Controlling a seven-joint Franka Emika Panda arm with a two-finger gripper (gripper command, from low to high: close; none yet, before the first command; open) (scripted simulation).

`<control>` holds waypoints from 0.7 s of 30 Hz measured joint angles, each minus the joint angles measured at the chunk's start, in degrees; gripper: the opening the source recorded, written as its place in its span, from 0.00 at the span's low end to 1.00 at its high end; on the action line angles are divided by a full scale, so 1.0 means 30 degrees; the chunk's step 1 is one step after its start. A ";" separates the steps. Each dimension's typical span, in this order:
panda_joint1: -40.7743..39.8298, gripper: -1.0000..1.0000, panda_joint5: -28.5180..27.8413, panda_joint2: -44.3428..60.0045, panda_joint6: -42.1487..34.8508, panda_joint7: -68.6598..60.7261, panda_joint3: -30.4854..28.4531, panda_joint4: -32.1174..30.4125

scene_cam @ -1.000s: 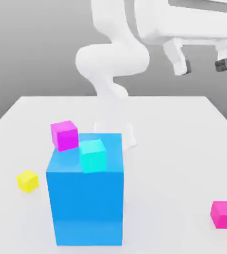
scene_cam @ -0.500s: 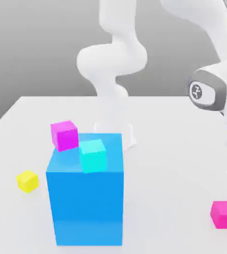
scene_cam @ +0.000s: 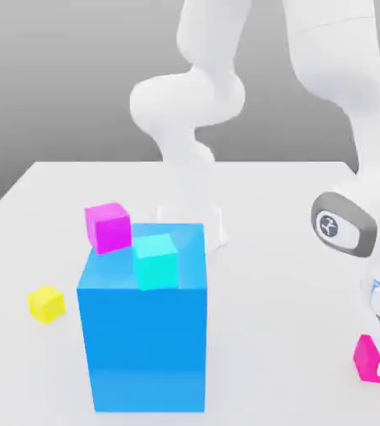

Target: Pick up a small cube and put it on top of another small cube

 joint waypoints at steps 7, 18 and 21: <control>-0.2107 0.00 0.1322 -0.4729 -0.4914 -0.2034 -0.1090 0.0269; -0.7388 0.00 0.0222 -1.1822 -1.3251 -0.3885 -0.4392 0.1536; -0.8177 0.00 -0.0115 -1.2439 -1.3386 -0.4094 -0.5053 0.1041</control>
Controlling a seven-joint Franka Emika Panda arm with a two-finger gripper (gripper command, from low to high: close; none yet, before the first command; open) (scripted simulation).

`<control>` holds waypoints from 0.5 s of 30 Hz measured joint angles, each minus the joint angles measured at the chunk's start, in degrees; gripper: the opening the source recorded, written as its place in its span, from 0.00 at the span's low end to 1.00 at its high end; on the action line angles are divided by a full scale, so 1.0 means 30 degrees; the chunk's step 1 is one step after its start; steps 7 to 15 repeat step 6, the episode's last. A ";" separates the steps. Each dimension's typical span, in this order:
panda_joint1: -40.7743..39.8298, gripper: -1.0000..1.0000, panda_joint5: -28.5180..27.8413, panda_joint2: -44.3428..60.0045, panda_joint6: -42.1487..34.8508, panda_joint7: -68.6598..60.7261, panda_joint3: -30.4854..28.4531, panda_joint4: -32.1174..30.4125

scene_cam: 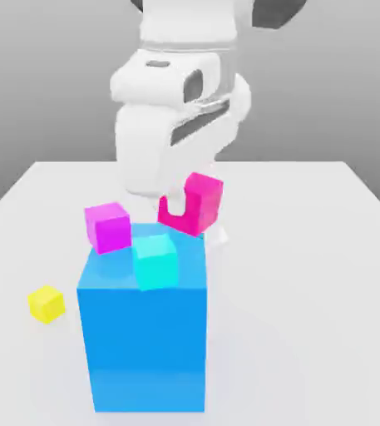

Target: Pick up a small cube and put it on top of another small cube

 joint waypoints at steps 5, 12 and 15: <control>-0.0048 1.00 -0.0001 0.0636 0.1859 -0.0096 -0.0256 -0.1231; -0.0048 1.00 -0.0002 0.0636 0.1859 -0.0096 -0.0256 -0.1231; -0.0048 1.00 -0.0002 0.0636 0.1859 -0.0096 -0.0256 -0.1231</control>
